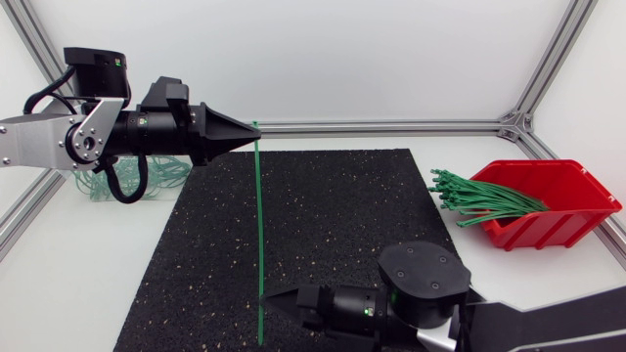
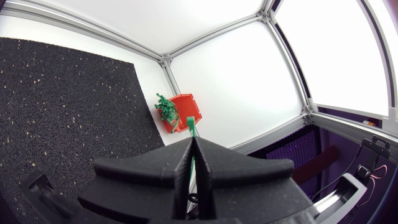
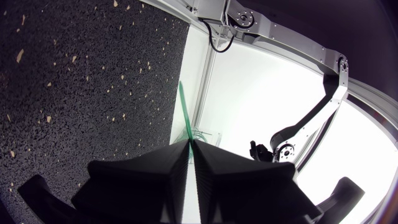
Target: Take a green cable tie from the red box, thread the tail through the head to close it, then place it in the transparent bin on the left.
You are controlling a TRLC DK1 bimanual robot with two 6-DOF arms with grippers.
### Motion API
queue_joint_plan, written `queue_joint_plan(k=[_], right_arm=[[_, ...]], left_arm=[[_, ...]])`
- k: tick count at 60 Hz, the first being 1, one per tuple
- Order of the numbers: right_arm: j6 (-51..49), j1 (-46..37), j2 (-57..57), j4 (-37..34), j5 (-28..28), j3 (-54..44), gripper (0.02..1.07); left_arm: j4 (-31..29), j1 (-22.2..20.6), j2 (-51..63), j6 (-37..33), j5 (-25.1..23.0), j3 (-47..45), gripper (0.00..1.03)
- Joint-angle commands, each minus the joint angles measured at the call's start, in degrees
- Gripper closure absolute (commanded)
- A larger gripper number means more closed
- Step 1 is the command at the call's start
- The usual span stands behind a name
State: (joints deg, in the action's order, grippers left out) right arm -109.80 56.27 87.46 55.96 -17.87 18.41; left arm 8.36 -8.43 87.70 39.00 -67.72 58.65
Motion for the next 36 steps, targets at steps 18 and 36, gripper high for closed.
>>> queue_joint_plan(k=[18, 36], right_arm=[[8.9, 2.4, -6.2, -3.6, 1.5, -2.1, 1.01], [21.2, 2.8, -11.4, -4.1, 1.1, -4.9, 1.01]], left_arm=[[-0.4, -0.6, -2.2, 0.5, -1.1, -1.9, 0.99], [-0.4, -2.9, -4.0, 0.6, -0.9, -3.6, 0.99]])
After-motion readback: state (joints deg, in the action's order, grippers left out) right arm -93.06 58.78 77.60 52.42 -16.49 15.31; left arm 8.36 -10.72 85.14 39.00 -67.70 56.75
